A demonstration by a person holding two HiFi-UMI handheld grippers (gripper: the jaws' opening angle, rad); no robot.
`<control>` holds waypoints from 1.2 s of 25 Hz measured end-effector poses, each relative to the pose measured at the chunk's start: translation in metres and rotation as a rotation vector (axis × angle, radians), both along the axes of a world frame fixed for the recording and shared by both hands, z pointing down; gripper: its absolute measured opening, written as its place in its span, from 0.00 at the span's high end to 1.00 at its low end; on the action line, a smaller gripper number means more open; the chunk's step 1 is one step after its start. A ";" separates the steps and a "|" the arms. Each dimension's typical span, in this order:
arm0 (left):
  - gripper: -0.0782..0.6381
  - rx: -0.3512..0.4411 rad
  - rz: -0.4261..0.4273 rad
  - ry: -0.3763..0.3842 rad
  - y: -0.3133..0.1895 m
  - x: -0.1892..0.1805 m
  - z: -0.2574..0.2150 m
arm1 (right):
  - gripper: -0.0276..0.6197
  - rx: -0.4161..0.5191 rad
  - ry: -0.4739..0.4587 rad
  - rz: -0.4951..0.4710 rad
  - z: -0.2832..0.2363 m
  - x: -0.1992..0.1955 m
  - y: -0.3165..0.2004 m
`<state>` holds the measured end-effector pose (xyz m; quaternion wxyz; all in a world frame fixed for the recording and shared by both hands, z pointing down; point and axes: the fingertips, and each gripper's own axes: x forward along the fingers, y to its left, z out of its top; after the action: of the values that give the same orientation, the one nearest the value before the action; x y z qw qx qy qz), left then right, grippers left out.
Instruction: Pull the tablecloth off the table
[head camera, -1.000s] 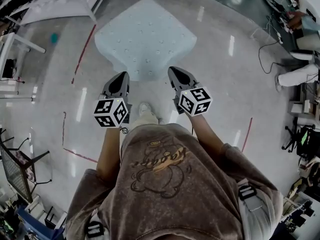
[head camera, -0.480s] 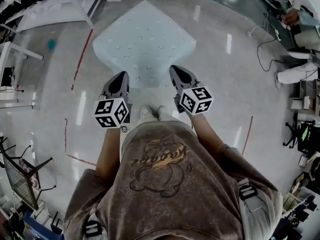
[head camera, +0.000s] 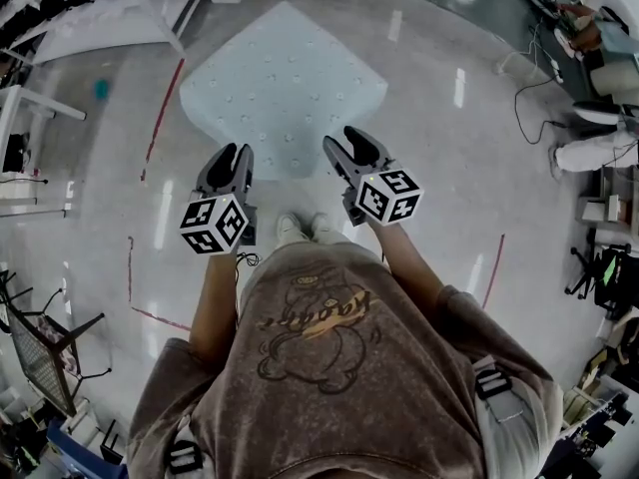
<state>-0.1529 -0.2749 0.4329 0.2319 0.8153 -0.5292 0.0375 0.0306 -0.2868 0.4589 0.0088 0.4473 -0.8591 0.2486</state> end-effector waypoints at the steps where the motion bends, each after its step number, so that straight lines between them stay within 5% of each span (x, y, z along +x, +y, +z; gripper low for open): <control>1: 0.71 -0.003 -0.003 0.007 -0.002 0.001 0.001 | 0.61 -0.008 -0.011 -0.008 0.002 0.001 -0.001; 5: 0.53 -0.010 -0.031 0.023 -0.009 -0.001 0.003 | 0.37 -0.040 -0.044 -0.035 0.009 -0.001 -0.004; 8: 0.47 -0.022 -0.058 0.033 -0.012 -0.007 0.007 | 0.28 -0.059 -0.050 -0.034 0.015 -0.005 -0.006; 30: 0.44 -0.301 -0.170 0.088 -0.053 -0.033 0.132 | 0.19 -0.336 -0.123 0.036 0.129 0.001 -0.055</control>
<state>-0.1861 -0.3277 0.5646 0.3766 0.7245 -0.5740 0.0606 0.0315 -0.3414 0.5880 0.0262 0.4387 -0.7963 0.4158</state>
